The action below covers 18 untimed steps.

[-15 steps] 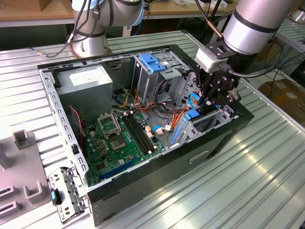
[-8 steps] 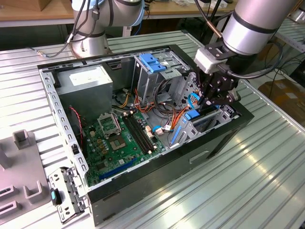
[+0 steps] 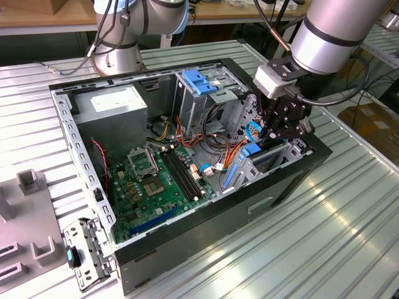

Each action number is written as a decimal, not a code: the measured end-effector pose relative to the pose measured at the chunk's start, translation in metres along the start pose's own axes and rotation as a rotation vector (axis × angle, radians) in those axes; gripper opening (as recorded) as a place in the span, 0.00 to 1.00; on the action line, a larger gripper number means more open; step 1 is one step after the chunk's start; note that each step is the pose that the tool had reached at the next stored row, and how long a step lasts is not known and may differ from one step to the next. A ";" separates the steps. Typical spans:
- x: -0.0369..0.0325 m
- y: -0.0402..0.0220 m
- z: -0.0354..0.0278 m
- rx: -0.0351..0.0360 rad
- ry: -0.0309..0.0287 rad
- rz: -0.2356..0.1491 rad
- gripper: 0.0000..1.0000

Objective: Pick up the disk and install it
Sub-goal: 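Insert the second disk wire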

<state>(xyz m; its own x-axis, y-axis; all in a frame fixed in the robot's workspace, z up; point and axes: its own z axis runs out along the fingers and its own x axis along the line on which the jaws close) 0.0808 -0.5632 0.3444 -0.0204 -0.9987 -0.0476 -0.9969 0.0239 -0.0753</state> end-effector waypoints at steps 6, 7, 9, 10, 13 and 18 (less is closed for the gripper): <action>0.0010 0.0003 0.0040 0.0000 0.0000 0.000 0.16; 0.0009 0.0002 0.0042 0.0001 -0.0007 0.000 0.17; 0.0010 0.0003 0.0042 0.0000 -0.0009 0.000 0.17; 0.0009 0.0001 0.0028 0.0000 -0.0002 0.000 0.24; 0.0003 -0.0006 -0.0045 0.0000 -0.0002 0.000 0.24; -0.0003 -0.0017 -0.0161 0.0000 -0.0001 0.000 0.24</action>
<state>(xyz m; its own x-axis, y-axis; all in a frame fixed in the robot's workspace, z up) 0.0813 -0.5637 0.3606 -0.0203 -0.9987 -0.0477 -0.9969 0.0238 -0.0753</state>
